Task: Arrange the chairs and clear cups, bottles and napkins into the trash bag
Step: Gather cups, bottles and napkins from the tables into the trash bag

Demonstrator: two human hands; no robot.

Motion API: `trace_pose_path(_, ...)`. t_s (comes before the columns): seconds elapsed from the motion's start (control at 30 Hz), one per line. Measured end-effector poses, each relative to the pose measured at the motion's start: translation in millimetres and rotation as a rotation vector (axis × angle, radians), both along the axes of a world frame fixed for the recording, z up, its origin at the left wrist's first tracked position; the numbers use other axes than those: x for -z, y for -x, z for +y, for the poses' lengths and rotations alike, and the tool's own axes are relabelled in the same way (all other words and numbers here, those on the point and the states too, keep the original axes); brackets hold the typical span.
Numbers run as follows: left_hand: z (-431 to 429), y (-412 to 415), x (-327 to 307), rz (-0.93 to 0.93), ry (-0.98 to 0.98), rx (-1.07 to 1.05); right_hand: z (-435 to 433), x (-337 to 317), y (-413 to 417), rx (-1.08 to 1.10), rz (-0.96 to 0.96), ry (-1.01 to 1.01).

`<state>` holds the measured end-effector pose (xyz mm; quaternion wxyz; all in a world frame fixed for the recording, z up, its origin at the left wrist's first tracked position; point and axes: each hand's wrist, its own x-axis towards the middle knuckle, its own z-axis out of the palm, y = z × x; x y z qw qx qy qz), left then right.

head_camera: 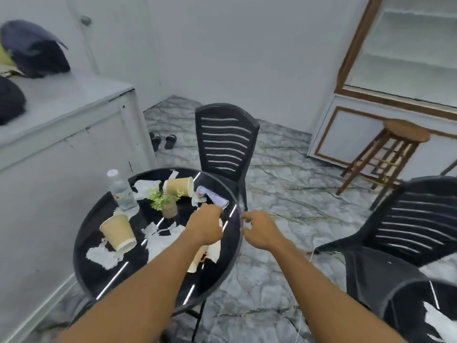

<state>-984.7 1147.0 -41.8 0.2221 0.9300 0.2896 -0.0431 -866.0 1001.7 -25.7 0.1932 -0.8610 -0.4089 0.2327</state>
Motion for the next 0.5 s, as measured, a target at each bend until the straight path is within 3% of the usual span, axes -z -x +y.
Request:
trace_pose_path(0.23,68,19,21,0.13,0.071,-0.231,121,18,-26,-0.15,-0.067,0.051)
trace_pose_path(0.5,55,31,71,0.37,0.205,-0.384,200,81,-58,-0.381,-0.221,0.168)
